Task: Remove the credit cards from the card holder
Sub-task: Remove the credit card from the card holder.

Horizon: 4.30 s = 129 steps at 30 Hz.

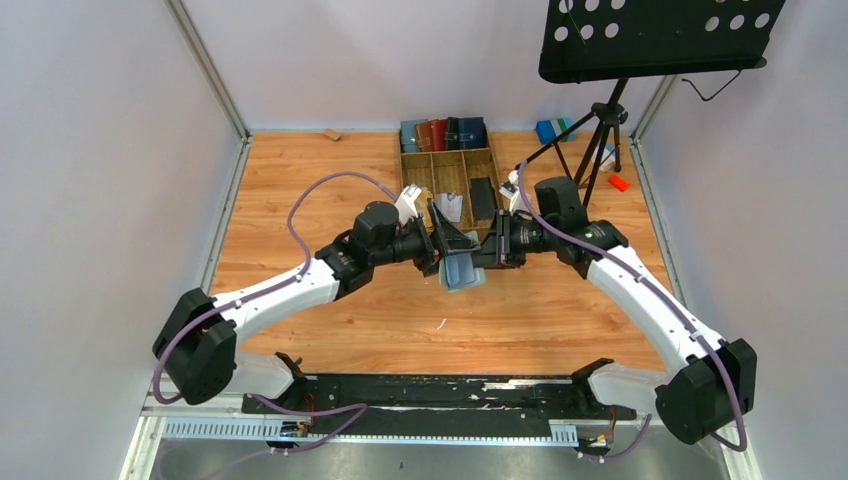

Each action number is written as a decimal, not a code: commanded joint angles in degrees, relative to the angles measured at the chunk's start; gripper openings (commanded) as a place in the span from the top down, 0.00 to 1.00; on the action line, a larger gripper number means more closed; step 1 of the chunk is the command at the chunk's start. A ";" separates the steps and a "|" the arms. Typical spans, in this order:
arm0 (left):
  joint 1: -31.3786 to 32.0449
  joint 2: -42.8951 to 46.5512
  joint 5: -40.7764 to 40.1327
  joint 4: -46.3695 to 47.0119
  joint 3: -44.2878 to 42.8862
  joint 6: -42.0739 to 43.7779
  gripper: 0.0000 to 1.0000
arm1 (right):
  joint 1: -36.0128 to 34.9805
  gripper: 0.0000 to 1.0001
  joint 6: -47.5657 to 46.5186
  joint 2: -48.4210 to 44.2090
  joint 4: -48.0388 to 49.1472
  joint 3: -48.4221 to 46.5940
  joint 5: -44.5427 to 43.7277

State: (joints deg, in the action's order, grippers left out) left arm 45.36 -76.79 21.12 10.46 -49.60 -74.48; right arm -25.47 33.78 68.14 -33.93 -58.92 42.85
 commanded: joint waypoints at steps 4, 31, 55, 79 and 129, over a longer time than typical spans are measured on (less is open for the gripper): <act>0.79 -1.49 0.13 1.22 -1.46 0.91 0.26 | -3.38 1.00 -5.21 0.94 -7.91 -8.41 -11.99; -4.26 11.64 -3.12 12.11 17.00 -5.06 0.09 | 12.63 1.00 5.91 -3.36 5.60 3.68 7.81; -4.32 6.56 0.54 19.16 14.24 -5.91 1.00 | 11.97 0.50 6.29 -3.39 5.87 2.83 12.24; -2.81 2.17 2.41 20.31 11.51 -6.34 1.00 | 10.55 0.80 10.80 -2.70 16.60 3.99 18.40; -0.98 1.47 2.16 7.36 3.80 1.54 1.00 | 10.01 0.47 -4.90 -0.49 -7.69 -1.56 3.89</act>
State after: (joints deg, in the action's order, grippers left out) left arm 43.90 -77.93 23.27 16.84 -42.94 -74.48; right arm -15.25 29.74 68.16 -42.02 -59.40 47.00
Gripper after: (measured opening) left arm 0.065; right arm 0.489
